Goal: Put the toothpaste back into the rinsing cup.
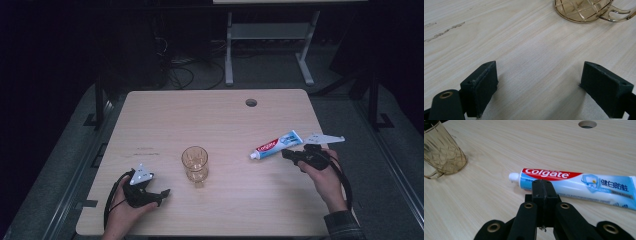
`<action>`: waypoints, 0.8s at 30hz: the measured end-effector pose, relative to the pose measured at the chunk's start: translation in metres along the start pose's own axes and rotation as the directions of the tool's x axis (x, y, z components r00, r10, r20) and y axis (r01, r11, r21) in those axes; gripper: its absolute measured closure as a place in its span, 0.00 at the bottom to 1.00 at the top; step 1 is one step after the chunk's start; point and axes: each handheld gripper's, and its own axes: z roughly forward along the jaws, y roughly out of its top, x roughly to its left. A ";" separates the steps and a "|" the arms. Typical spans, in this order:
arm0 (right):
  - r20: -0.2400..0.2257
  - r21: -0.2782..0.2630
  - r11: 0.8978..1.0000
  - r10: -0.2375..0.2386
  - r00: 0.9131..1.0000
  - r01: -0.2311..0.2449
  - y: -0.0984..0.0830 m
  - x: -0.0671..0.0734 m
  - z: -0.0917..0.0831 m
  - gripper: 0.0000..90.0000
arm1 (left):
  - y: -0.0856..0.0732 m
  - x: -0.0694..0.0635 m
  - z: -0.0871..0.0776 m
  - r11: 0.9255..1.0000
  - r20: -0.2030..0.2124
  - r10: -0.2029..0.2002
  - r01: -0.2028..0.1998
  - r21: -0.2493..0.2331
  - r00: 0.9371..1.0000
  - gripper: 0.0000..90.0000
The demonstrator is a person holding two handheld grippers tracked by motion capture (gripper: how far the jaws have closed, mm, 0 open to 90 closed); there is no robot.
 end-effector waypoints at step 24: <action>0.009 -0.012 1.000 0.001 1.000 -0.001 0.025 -0.002 0.030 1.00 | 0.000 0.000 0.000 1.000 0.000 0.001 -0.001 0.000 1.000 0.14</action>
